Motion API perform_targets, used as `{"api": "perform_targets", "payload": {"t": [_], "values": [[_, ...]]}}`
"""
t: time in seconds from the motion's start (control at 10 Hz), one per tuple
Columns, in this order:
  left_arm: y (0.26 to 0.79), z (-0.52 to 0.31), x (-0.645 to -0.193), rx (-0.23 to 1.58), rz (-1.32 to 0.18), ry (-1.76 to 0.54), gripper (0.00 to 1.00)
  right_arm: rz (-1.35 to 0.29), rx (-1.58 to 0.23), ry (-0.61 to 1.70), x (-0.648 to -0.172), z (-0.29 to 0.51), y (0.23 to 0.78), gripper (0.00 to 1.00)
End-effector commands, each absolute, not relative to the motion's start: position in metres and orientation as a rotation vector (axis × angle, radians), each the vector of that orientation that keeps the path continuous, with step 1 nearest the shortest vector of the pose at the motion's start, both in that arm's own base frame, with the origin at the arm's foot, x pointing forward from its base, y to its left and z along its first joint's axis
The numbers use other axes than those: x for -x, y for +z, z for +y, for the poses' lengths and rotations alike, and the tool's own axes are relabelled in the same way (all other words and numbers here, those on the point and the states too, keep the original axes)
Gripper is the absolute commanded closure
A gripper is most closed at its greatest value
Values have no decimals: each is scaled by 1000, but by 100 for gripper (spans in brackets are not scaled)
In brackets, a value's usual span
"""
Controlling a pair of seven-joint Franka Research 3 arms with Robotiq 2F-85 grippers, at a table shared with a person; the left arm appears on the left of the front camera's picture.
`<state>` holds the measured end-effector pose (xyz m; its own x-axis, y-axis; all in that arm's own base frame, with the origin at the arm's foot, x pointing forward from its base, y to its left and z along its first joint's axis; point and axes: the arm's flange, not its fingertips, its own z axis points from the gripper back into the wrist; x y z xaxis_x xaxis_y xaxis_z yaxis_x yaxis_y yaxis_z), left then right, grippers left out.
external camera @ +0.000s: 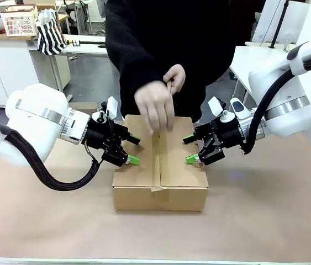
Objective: Pack the gift set into the box.
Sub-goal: Press and hold the closed box until the human finishes sealing it.
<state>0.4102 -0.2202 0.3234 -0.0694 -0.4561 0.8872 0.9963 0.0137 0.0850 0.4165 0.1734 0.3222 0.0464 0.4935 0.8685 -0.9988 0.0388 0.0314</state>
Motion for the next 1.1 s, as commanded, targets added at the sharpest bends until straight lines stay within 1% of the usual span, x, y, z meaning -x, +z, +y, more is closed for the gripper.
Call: {"api": "perform_targets", "payload": {"t": [0.0, 1.0], "values": [[321, -219, -409, 791, -936, -1427, 0, -806, -801, 1365, -417, 175, 322, 0], [321, -219, -409, 791, -936, -1427, 0, -806, -801, 1365, -417, 175, 322, 0]]}}
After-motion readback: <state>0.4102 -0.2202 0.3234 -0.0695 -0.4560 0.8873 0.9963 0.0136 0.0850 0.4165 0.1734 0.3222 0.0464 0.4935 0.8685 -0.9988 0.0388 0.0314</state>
